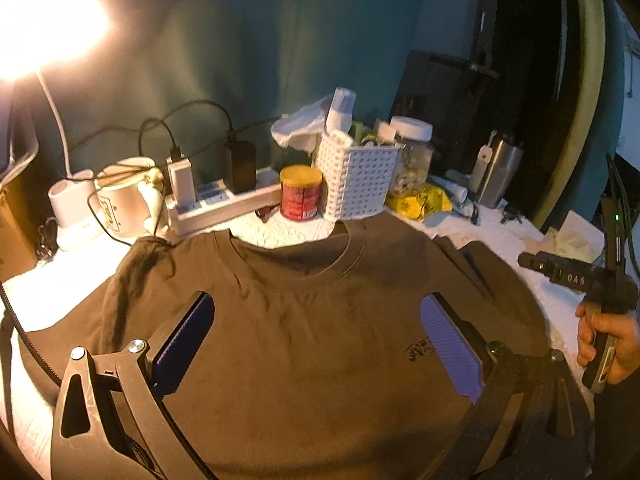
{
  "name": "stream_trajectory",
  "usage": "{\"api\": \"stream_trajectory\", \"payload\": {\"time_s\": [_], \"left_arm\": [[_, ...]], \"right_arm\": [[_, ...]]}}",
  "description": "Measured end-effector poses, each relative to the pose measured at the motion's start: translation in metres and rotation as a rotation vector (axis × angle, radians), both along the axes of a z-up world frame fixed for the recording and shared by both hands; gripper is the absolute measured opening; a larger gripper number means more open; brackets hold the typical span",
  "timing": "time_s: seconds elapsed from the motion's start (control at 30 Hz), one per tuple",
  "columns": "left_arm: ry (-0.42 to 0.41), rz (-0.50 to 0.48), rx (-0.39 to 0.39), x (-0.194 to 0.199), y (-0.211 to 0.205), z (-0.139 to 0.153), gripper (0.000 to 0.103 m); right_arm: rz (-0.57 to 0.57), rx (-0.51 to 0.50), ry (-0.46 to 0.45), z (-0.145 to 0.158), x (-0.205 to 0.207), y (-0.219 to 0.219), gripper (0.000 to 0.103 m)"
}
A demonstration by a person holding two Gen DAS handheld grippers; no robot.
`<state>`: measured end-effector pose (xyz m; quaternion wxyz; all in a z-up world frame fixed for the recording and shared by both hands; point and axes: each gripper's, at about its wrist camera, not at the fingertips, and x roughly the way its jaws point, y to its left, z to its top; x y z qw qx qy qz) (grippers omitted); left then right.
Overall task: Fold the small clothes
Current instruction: 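Grasp the side edge of the brown T-shirt with the right gripper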
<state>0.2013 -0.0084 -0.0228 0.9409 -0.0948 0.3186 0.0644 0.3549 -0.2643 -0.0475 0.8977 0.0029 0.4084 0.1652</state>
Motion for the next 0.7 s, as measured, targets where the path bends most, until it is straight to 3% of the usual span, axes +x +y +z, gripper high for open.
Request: {"api": "stream_trajectory", "payload": {"time_s": [0.2,0.37,0.43,0.5,0.7], "left_arm": [[0.040,0.005,-0.009,0.013,0.004,-0.013,0.102],[0.058,0.017,-0.023,0.019,0.008,-0.020,0.102],[0.064,0.018,-0.025,0.021,0.009,-0.022,0.102],[0.067,0.015,-0.028,0.022,0.009,-0.022,0.102],[0.057,0.007,-0.031,0.021,0.009,-0.020,0.102]], "right_arm": [[0.014,0.058,0.089,-0.020,0.034,0.002,0.070],[0.065,0.045,0.136,-0.033,0.048,0.017,0.050],[0.091,0.045,0.163,-0.040,0.052,0.022,0.024],[0.085,0.044,0.157,-0.043,0.053,0.022,0.008],[0.016,0.071,0.121,-0.034,0.052,0.003,0.006]]}}
